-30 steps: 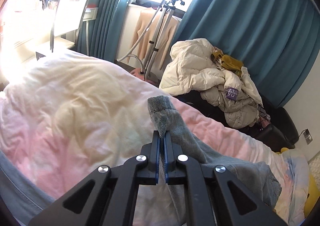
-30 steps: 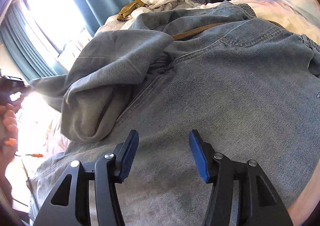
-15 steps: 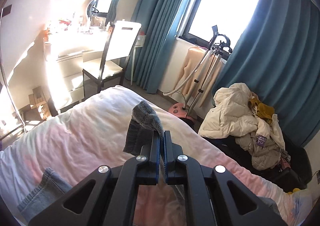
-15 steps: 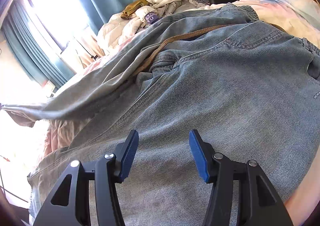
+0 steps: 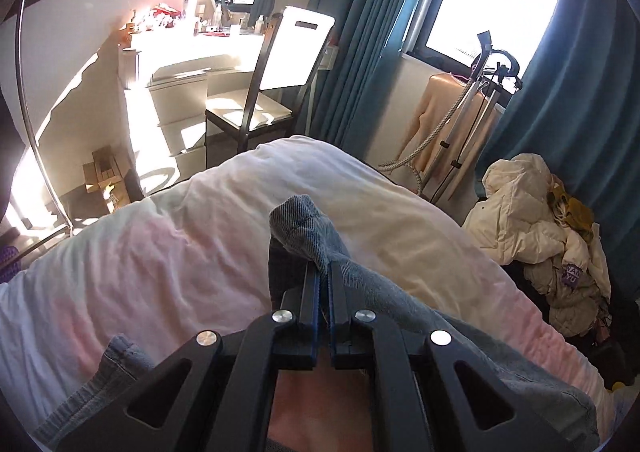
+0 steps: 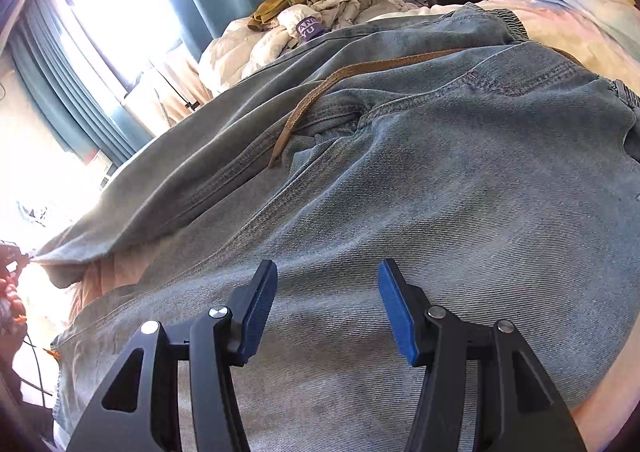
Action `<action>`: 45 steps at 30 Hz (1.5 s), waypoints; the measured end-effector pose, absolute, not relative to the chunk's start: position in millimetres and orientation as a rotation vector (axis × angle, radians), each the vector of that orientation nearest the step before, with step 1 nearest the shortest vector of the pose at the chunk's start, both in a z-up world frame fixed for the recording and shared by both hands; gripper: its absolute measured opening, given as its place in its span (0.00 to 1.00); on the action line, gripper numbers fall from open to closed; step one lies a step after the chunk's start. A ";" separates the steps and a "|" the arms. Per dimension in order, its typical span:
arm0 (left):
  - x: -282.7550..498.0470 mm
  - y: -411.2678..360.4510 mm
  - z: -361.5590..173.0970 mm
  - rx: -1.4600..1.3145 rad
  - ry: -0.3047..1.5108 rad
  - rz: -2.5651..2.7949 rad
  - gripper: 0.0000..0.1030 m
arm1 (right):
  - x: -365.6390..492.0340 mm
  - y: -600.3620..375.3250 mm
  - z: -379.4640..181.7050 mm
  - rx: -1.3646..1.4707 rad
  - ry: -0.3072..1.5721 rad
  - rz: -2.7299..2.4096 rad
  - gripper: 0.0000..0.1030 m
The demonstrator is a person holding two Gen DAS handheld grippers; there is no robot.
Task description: Fold clothes
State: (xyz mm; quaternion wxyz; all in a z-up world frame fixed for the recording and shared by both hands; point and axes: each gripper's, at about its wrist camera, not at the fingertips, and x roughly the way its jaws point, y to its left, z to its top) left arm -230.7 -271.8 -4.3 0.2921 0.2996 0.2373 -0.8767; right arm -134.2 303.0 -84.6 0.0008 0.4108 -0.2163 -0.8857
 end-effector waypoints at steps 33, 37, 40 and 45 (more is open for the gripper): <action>-147.2 -146.3 -12.3 1.041 0.610 -2.674 0.55 | -124.4 204.4 -52.8 1.070 -0.032 -2.674 0.52; -156.0 -149.5 -30.3 1.054 0.584 -2.650 0.55 | -130.4 188.2 -54.2 1.068 0.089 -2.672 0.52; -167.4 -158.4 -34.0 1.056 0.568 -2.643 0.54 | -140.2 175.5 -49.8 1.043 0.212 -2.660 0.51; -178.6 -183.0 -26.7 0.998 0.462 -2.626 0.54 | -184.3 146.4 -42.9 1.020 0.429 -2.644 0.52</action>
